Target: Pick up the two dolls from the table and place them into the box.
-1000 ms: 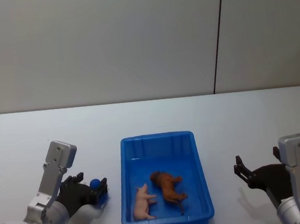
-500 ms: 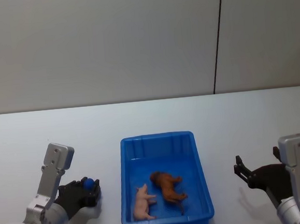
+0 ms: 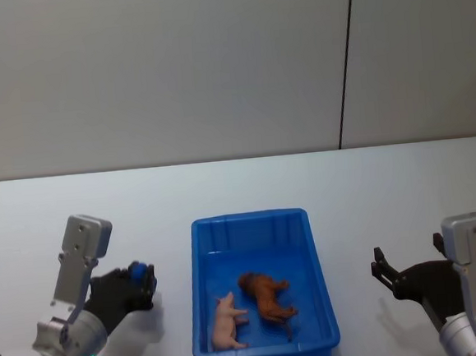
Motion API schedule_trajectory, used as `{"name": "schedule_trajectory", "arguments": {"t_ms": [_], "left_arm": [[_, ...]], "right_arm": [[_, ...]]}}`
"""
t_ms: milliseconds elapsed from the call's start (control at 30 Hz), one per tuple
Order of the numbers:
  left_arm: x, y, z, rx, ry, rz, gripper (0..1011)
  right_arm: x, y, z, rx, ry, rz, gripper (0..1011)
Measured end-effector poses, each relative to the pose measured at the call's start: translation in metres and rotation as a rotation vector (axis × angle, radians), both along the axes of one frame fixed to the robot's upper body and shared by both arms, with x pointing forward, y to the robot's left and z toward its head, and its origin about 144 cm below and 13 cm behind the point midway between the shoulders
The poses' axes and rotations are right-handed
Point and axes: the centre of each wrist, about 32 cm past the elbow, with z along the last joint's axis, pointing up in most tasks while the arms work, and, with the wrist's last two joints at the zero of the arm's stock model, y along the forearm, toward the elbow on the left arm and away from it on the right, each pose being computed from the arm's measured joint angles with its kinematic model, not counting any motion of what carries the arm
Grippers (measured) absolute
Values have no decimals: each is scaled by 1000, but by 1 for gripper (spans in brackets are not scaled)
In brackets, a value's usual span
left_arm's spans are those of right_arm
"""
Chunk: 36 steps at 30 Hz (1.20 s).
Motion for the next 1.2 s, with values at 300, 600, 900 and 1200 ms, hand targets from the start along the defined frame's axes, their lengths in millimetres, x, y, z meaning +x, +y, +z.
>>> {"name": "schedule_trajectory", "arguments": {"t_ms": [300,600,900,1200], "left_arm": [[1,-5,18,-20,-113,-50,188],[6,-10,31,-60,-194,-152,172],[13,-16,40,-96,-235,-276,172],[21,-23,44,-127,-239,-409,312]], "right_arm": [[0,0,0,0,0,0,1001],[0,0,0,0,0,0,1001],[0,0,0,0,0,0,1001],[0,0,0,0,0,0,1001]]}}
